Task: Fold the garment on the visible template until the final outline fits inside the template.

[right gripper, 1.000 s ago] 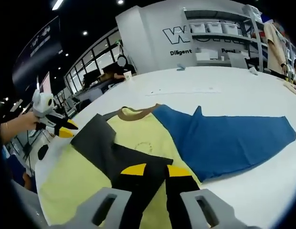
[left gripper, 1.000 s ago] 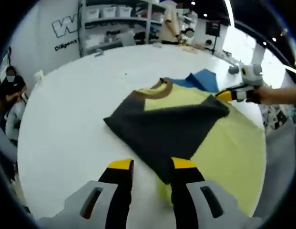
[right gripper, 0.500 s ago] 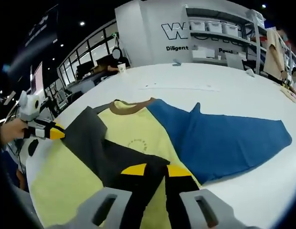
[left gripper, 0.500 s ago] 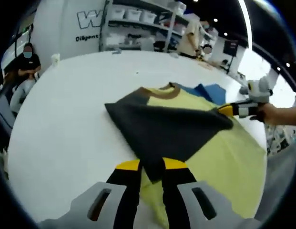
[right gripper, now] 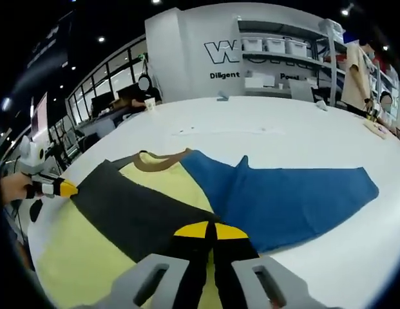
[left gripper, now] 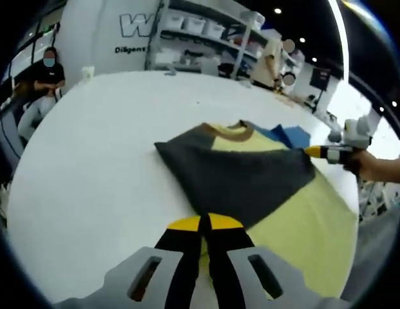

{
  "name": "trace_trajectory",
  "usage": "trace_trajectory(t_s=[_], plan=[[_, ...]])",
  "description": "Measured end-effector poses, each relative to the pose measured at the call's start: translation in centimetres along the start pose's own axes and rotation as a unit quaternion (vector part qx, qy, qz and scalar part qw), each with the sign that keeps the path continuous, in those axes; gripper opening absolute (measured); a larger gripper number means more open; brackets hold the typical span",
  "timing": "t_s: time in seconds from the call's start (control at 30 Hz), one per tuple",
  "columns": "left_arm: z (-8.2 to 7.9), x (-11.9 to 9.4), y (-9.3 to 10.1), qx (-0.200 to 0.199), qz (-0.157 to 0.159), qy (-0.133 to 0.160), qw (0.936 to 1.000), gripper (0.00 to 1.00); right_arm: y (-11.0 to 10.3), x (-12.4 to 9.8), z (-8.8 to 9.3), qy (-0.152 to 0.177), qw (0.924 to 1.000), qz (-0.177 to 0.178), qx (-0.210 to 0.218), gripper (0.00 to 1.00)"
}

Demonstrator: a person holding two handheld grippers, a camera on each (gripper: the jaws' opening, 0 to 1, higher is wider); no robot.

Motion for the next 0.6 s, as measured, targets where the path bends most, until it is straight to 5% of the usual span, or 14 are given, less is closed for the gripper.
trace_trajectory(t_s=[0.33, 0.53, 0.6], plan=[[0.5, 0.1, -0.3, -0.013, -0.002, -0.021, 0.9997, 0.02, -0.3, 0.3, 1.0, -0.023, 0.9995, -0.014, -0.014, 0.00], [0.3, 0.3, -0.1, 0.009, -0.014, -0.026, 0.9995, 0.02, 2.5, -1.1, 0.6, -0.008, 0.9998, -0.003, -0.018, 0.05], [0.4, 0.3, -0.5, 0.045, -0.020, -0.027, 0.9984, 0.02, 4.1, -1.7, 0.4, -0.011, 0.9995, 0.016, -0.023, 0.07]])
Point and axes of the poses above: the point that each gripper's makers call its tool centre point, and the gripper's own axes: x roughly forward along the fingers, y roughly to its right, z roughly out of its underside, the point moved 8 cm from there along -x, roughly backward along the fingers, and after that the axes turned 4 degrees about -z, right-handed, at the moved point
